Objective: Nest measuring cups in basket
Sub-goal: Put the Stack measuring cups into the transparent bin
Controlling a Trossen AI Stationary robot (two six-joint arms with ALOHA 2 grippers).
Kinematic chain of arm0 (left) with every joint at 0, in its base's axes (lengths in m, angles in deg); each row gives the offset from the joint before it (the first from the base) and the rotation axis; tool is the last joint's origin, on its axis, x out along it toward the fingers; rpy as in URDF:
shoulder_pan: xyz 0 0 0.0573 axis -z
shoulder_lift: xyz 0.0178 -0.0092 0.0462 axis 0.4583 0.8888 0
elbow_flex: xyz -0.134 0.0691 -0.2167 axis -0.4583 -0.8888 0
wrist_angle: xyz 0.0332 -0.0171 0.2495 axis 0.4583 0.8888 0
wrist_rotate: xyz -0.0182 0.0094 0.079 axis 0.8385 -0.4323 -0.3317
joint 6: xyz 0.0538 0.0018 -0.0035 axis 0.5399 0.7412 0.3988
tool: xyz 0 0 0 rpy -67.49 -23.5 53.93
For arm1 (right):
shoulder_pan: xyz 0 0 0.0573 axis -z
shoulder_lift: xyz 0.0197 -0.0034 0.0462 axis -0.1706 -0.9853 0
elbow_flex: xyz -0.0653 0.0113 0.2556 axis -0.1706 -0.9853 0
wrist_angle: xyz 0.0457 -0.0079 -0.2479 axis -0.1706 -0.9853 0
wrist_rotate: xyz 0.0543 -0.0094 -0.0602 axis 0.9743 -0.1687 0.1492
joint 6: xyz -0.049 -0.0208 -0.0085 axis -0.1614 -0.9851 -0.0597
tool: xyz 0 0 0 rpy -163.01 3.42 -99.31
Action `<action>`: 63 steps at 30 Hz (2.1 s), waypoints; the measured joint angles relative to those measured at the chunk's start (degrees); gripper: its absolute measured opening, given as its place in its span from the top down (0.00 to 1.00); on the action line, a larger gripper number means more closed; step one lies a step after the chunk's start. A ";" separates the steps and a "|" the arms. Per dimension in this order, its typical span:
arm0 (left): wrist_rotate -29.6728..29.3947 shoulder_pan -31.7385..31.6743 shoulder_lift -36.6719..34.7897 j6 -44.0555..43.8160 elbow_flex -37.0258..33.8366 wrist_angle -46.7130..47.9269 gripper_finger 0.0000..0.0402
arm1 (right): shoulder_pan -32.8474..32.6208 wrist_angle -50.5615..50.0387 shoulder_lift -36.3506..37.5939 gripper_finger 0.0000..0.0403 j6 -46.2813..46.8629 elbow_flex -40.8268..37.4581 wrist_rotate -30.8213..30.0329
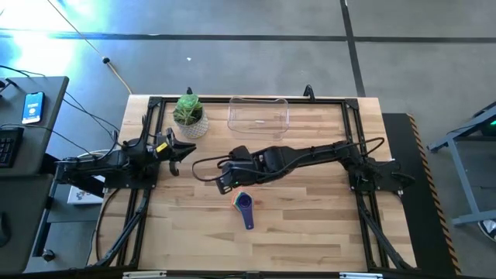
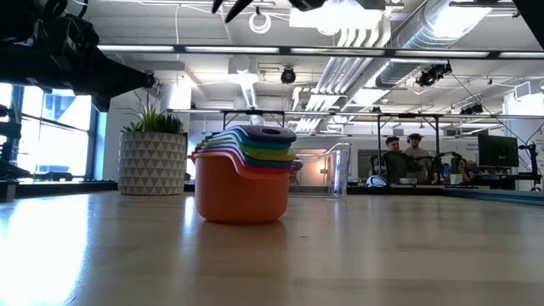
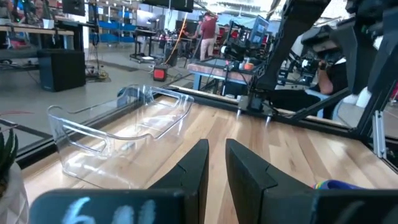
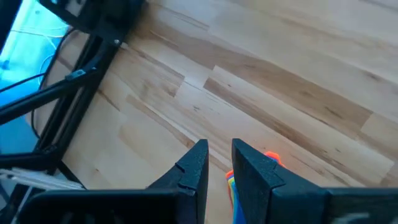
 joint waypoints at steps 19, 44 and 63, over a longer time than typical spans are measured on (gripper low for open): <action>-0.10 0.00 0.60 -0.02 0.09 -0.04 0.89 | -0.23 7.56 14.07 0.85 -20.26 0.02 1.96; -0.13 0.02 0.76 -0.02 0.09 0.00 0.89 | -0.41 -4.72 20.21 0.85 -24.55 -0.08 -3.02; -0.04 0.02 0.76 -0.02 0.07 0.02 0.89 | -4.25 -19.89 5.46 0.85 -0.07 -0.13 -2.26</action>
